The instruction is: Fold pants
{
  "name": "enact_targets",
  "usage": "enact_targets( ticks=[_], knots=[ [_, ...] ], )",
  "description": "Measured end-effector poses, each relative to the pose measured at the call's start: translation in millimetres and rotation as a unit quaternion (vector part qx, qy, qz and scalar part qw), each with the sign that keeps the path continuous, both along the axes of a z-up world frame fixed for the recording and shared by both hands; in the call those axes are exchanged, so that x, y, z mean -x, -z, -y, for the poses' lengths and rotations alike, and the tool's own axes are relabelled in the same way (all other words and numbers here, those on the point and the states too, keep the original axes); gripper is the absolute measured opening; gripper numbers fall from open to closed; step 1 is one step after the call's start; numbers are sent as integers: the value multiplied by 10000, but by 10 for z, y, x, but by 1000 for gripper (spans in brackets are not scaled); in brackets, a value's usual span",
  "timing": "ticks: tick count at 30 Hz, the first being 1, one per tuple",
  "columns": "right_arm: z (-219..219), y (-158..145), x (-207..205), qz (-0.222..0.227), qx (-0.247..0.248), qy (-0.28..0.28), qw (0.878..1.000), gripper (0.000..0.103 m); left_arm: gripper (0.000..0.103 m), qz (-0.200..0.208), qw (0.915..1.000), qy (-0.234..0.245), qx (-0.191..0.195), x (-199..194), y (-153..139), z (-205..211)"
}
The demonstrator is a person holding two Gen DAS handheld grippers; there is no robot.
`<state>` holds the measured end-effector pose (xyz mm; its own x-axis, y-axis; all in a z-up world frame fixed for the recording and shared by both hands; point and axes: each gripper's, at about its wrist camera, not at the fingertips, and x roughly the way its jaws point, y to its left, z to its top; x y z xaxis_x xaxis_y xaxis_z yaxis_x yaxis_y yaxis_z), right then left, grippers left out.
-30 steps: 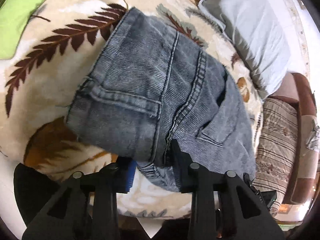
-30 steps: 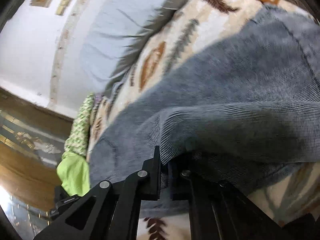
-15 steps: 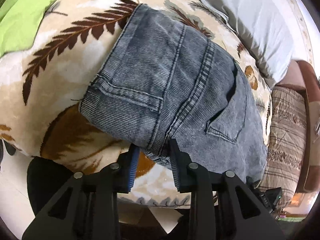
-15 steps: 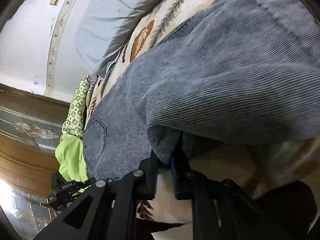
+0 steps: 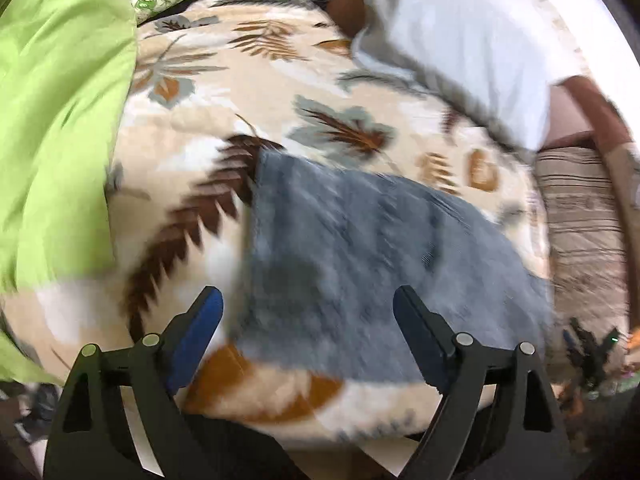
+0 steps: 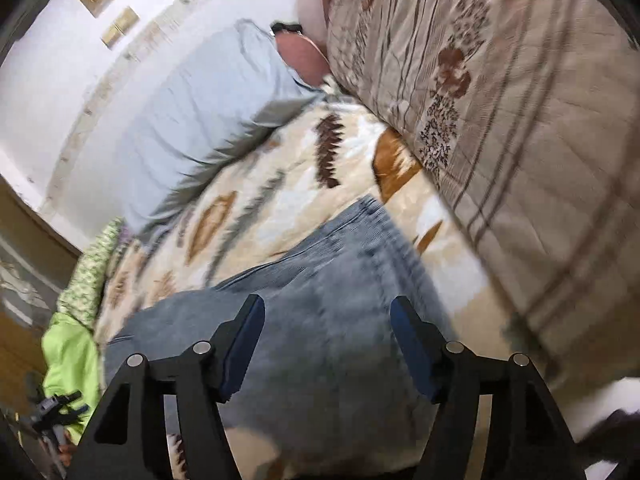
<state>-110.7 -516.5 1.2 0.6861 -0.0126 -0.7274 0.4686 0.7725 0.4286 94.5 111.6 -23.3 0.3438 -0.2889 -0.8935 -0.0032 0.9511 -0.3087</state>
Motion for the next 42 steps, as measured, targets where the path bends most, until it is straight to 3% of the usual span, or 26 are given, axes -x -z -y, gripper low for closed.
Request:
enact_targets(
  ticks=[4,8,9,11,12,14,16,21,27,28,30,32,34,35,38,39,40,41,42],
  knots=[
    [143,217,-302,-224,35,123,9997,68,88,-347,9990,-209,-177,-330,190,-45],
    [156,390,-463,-454,41,-92,9989,68,88,-649,9973,-306,162,-465,379,-30],
    [118,425,-514,-516,116,-209,9984,61,88,-788,9959,-300,323,-485,449,-12],
    [22,409,-585,-626,574,-357,9957,31,88,-969,9933,-240,578,-484,517,59],
    [-4,396,-604,-687,769,-416,9938,6,85,-975,9932,-213,606,-464,524,97],
    [10,316,-600,-654,973,-436,9921,5,73,-858,9949,-139,516,-449,477,187],
    [55,215,-632,-570,1101,-452,9913,4,53,-802,9951,-90,577,-451,424,235],
    [180,-9,-822,-484,1282,-545,9891,4,50,-658,9973,-75,309,-454,335,335],
    [391,147,-919,-600,1193,-198,9908,1,50,-577,9980,-244,79,-449,373,328],
    [423,173,-918,-606,1127,-166,9916,7,50,-598,9979,-234,101,-446,383,322],
    [503,238,-881,-490,684,-162,9963,7,50,-565,9982,-191,89,-432,371,331],
    [521,263,-836,-354,477,-169,9981,17,51,-486,9986,-144,121,-414,353,339],
    [493,319,-847,-387,356,-290,9982,49,54,-481,9987,-158,110,-409,364,352],
    [452,369,-875,-491,399,-341,9974,50,56,-503,9985,-179,95,-411,380,354],
    [335,459,-954,-657,540,-508,9951,50,61,-601,9975,-307,208,-412,422,309],
    [235,478,-996,-768,848,-617,9915,45,62,-639,9970,-338,276,-414,428,288],
    [151,468,-1028,-886,1198,-707,9863,18,62,-679,9965,-360,332,-418,428,269],
    [98,455,-1055,-977,1410,-789,9820,6,61,-703,9961,-382,372,-420,417,253],
    [73,428,-1069,-1001,1530,-789,9800,6,61,-687,9960,-406,409,-420,390,238]
  ],
)
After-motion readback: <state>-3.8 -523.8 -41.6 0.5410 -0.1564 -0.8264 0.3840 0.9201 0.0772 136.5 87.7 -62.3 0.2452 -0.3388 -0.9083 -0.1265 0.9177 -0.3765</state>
